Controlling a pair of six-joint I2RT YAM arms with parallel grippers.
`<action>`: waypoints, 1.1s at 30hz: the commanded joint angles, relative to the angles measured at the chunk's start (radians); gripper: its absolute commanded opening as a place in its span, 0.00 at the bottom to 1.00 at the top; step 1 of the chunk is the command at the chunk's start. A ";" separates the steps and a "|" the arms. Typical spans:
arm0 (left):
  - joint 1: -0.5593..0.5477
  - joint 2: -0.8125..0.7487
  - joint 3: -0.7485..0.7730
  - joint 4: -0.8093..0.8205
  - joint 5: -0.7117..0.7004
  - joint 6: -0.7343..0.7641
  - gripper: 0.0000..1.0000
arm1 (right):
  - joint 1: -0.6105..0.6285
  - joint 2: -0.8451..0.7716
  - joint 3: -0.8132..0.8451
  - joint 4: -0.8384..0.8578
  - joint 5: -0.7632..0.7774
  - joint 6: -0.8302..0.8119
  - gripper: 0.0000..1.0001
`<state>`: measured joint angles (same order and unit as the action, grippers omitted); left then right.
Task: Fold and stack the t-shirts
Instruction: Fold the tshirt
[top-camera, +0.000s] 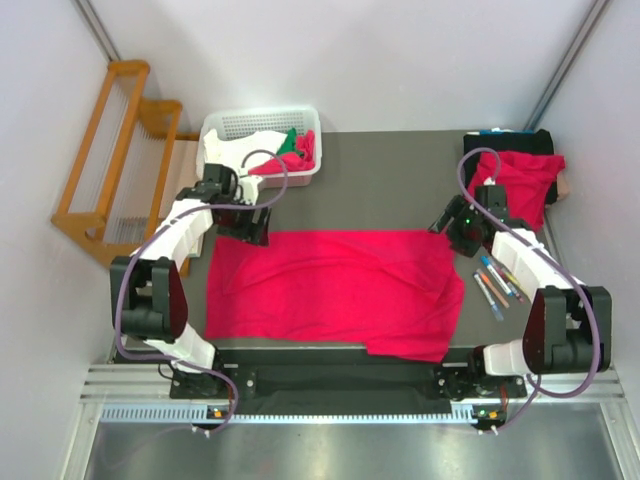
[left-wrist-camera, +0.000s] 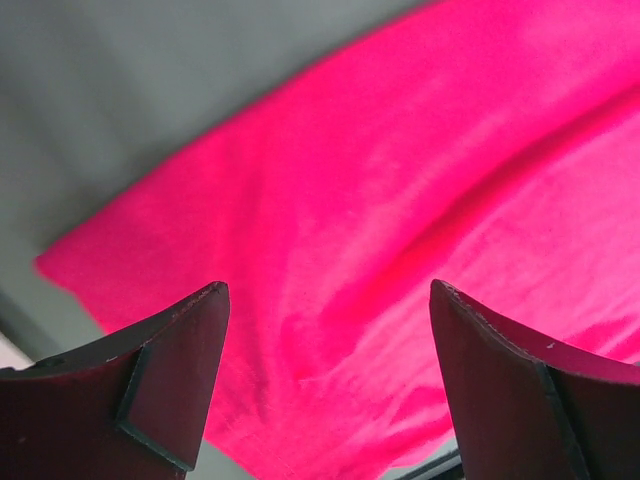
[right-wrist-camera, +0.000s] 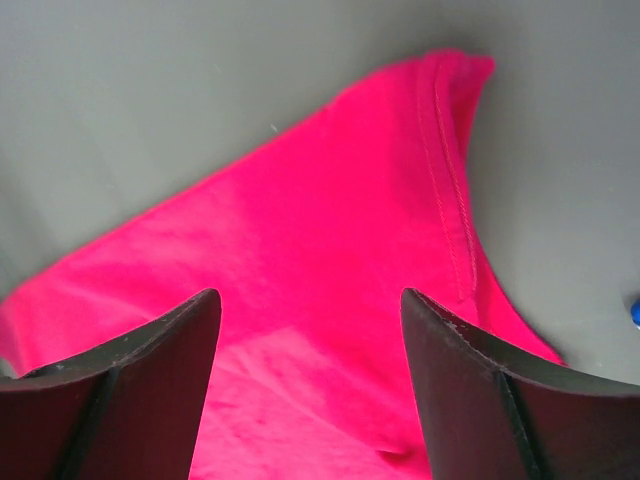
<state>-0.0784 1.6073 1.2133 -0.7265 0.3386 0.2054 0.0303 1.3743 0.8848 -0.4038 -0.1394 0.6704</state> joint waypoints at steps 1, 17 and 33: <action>-0.049 -0.050 -0.050 -0.047 -0.029 0.054 0.86 | 0.020 -0.044 -0.033 0.056 0.053 -0.035 0.72; 0.006 0.034 -0.032 -0.045 -0.207 0.002 0.85 | -0.004 0.173 0.129 0.105 0.129 -0.072 0.70; 0.149 0.200 0.114 -0.036 -0.217 -0.080 0.76 | -0.007 0.221 0.092 0.198 0.084 -0.049 0.34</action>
<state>0.0753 1.7706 1.2560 -0.7860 0.0994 0.1703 0.0277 1.5887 0.9703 -0.2668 -0.0395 0.6151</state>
